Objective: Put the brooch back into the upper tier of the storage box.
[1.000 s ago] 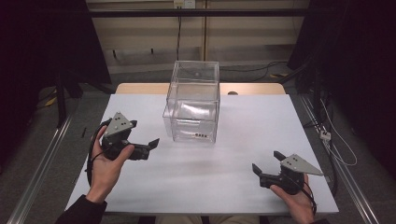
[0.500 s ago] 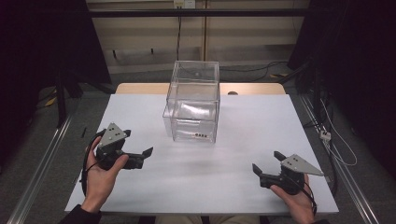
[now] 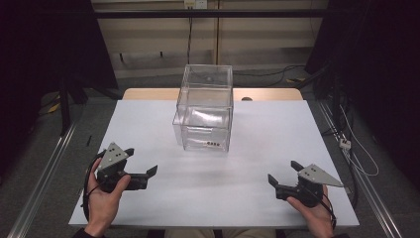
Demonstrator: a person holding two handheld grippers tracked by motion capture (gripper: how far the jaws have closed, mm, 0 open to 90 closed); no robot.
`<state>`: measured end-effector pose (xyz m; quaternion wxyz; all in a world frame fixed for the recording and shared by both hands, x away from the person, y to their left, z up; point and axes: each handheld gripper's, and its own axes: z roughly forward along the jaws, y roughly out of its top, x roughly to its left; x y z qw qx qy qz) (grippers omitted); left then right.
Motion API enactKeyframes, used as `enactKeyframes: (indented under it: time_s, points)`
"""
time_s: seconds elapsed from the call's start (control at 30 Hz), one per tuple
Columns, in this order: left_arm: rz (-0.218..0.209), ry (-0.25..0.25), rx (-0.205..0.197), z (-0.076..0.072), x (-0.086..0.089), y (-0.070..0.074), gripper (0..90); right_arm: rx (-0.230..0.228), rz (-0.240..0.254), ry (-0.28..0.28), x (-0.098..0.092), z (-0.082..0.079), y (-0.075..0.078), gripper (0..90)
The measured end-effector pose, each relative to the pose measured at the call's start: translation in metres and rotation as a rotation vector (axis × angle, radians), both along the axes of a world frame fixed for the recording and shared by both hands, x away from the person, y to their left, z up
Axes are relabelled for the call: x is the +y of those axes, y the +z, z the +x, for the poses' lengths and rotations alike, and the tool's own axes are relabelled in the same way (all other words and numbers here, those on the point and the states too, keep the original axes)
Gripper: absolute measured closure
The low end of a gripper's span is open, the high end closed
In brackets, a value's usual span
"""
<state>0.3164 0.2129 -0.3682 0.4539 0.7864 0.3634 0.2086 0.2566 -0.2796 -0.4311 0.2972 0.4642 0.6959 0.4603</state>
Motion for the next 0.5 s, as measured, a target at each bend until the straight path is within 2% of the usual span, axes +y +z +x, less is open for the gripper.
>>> enactKeyframes:
  time_s: [0.13, 0.2, 0.37, 0.5]
  points:
    - [0.007, 0.010, 0.003, -0.001, 0.003, -0.006, 5.5, 0.000, 0.000, 0.001, 0.000, 0.000, 0.000, 8.5]
    - [0.020, 0.033, -0.007, -0.004, 0.006, -0.009, 5.4, 0.000, 0.001, 0.001, 0.000, 0.001, 0.000, 8.5]
    - [0.032, 0.028, 0.002, -0.007, 0.009, -0.017, 5.2, 0.002, 0.002, 0.002, 0.001, 0.001, 0.000, 8.5]
    - [0.018, 0.038, 0.004, -0.009, 0.010, -0.024, 5.2, 0.001, 0.001, 0.004, 0.001, 0.002, 0.000, 8.4]
